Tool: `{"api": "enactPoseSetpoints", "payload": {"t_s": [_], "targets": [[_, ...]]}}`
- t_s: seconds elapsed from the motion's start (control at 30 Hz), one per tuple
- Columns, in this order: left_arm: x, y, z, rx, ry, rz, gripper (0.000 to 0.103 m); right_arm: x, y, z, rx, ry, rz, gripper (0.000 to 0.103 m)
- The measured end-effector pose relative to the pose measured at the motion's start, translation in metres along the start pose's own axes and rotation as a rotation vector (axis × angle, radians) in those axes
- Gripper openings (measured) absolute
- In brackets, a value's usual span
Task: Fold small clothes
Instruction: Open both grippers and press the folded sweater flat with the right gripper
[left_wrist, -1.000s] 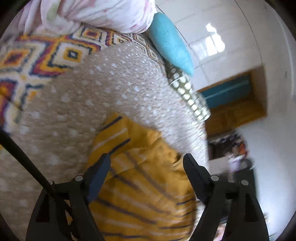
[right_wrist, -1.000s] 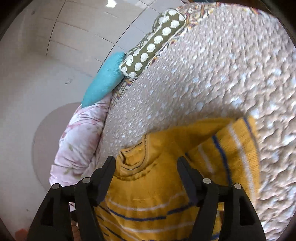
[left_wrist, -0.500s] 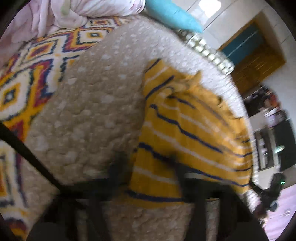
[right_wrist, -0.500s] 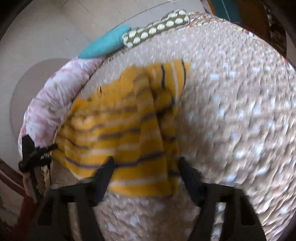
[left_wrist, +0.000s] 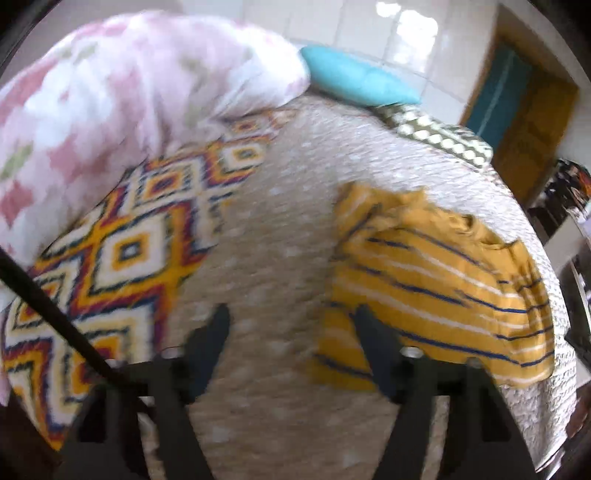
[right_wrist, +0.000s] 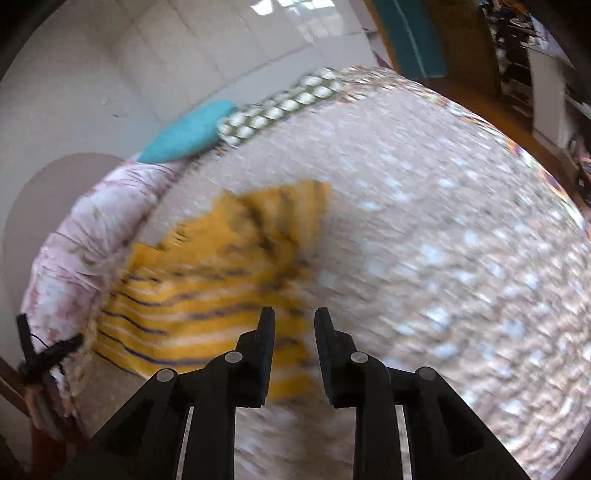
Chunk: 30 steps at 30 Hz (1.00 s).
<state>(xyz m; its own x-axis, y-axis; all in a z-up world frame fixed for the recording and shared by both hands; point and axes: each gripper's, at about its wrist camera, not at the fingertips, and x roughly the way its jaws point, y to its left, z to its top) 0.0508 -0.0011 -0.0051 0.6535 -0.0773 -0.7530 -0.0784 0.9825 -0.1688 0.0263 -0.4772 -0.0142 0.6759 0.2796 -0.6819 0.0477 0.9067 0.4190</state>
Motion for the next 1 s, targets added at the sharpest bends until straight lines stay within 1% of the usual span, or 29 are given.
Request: {"api": "enactPoseSetpoints", "payload": {"t_s": [0.07, 0.13, 0.2, 0.23, 0.3, 0.37, 0.43, 0.5, 0.53, 0.6, 0.67, 0.7, 0.73, 0.77, 0.8, 0.87, 0.9, 0.97, 1.0], "targets": [[0.012, -0.022, 0.009, 0.013, 0.006, -0.034, 0.07, 0.023, 0.027, 0.013, -0.056, 0.03, 0.015, 0.026], [0.028, -0.04, 0.025, -0.002, 0.036, -0.104, 0.07, 0.057, 0.05, 0.029, -0.087, 0.082, 0.027, 0.026], [0.044, -0.055, 0.044, -0.005, 0.043, -0.164, 0.078, 0.086, 0.061, 0.043, -0.102, 0.103, -0.004, 0.026], [0.06, -0.065, 0.055, 0.008, 0.074, -0.176, 0.081, 0.104, 0.063, 0.051, -0.115, 0.107, -0.039, 0.026], [0.094, -0.074, 0.073, 0.016, 0.133, -0.154, 0.08, 0.126, 0.062, 0.062, -0.122, 0.121, -0.086, 0.026], [0.131, -0.073, 0.085, 0.027, 0.199, -0.093, 0.08, 0.141, 0.053, 0.072, -0.11, 0.127, -0.133, 0.023], [0.156, -0.061, 0.094, 0.014, 0.214, 0.003, 0.081, 0.149, 0.039, 0.081, -0.073, 0.127, -0.146, 0.022], [0.164, -0.042, 0.1, -0.061, 0.207, -0.006, 0.08, 0.148, 0.026, 0.088, -0.033, 0.125, -0.132, 0.021], [0.163, -0.03, 0.103, -0.112, 0.2, -0.023, 0.08, 0.147, 0.017, 0.091, 0.002, 0.129, -0.106, 0.02], [0.158, -0.017, 0.105, -0.162, 0.197, -0.038, 0.08, 0.144, 0.007, 0.097, 0.053, 0.124, -0.082, 0.02], [0.147, -0.01, 0.103, -0.177, 0.189, -0.033, 0.08, 0.132, -0.001, 0.1, 0.089, 0.083, -0.101, 0.021], [0.138, -0.008, 0.1, -0.173, 0.176, -0.01, 0.08, 0.123, -0.004, 0.101, 0.09, 0.054, -0.16, 0.038], [0.128, -0.004, 0.097, -0.168, 0.163, -0.002, 0.08, 0.115, -0.004, 0.099, 0.085, 0.031, -0.194, 0.051], [0.118, -0.002, 0.092, -0.164, 0.154, -0.003, 0.08, 0.105, -0.006, 0.098, 0.076, 0.006, -0.216, 0.052], [0.108, 0.001, 0.088, -0.164, 0.148, -0.006, 0.08, 0.097, -0.006, 0.095, 0.068, 0.0, -0.217, 0.052], [0.09, 0.005, 0.079, -0.175, 0.136, -0.019, 0.08, 0.084, -0.003, 0.089, 0.033, 0.008, -0.224, 0.052], [0.08, 0.008, 0.071, -0.188, 0.134, -0.037, 0.08, 0.077, 0.002, 0.085, 0.005, 0.008, -0.23, 0.052], [0.06, 0.018, 0.048, -0.258, 0.13, -0.099, 0.081, 0.064, 0.016, 0.073, -0.064, 0.015, -0.232, 0.052], [0.054, 0.023, 0.036, -0.295, 0.123, -0.112, 0.081, 0.058, 0.027, 0.064, -0.101, 0.021, -0.222, 0.052]]}}
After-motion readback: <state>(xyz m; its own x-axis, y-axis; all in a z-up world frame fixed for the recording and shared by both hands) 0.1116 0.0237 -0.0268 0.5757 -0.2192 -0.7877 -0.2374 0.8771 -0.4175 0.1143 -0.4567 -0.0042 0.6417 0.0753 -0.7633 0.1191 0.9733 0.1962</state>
